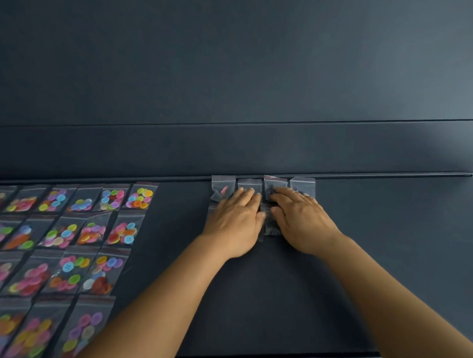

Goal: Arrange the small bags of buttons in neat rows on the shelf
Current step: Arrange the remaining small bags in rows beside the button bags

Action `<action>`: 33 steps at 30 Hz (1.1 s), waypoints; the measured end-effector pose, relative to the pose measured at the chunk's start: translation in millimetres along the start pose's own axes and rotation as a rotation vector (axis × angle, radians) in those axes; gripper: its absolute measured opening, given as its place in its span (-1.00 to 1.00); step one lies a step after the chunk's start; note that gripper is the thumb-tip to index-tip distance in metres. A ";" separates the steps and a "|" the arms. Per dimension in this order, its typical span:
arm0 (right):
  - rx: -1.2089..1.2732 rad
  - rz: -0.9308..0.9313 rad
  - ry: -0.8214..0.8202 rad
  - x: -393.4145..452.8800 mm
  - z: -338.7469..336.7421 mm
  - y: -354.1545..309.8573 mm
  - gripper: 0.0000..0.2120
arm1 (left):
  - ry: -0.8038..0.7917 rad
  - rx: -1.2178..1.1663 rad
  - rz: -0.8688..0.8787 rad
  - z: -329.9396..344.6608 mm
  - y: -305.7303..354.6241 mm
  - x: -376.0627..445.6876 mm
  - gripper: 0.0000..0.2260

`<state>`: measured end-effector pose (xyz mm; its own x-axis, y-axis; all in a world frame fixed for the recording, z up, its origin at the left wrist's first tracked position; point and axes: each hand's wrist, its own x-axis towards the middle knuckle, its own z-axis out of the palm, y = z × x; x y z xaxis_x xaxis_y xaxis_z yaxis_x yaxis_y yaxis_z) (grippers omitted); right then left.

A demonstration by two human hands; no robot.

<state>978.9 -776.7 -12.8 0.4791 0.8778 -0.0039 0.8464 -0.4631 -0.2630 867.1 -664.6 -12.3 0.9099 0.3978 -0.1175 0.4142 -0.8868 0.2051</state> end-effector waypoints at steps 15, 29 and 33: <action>0.059 0.073 0.103 -6.9 -4.3 0.7 -0.58 | 0.026 -0.078 -0.086 -7.8 -5.7 -4.3 -0.45; 0.149 0.125 0.059 -12.4 -9.4 10.5 -0.63 | -0.007 -0.067 -0.149 -2.9 -13.3 -17.6 -0.42; 0.074 0.013 0.110 -22.9 -10.2 6.1 -0.61 | 0.012 -0.061 -0.069 -5.0 -6.6 -30.7 -0.45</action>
<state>975.4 -800.9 -4.5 0.5163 0.8509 0.0972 0.8223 -0.4607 -0.3341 836.6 -669.7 -5.2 0.8791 0.4608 -0.1216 0.4763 -0.8413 0.2555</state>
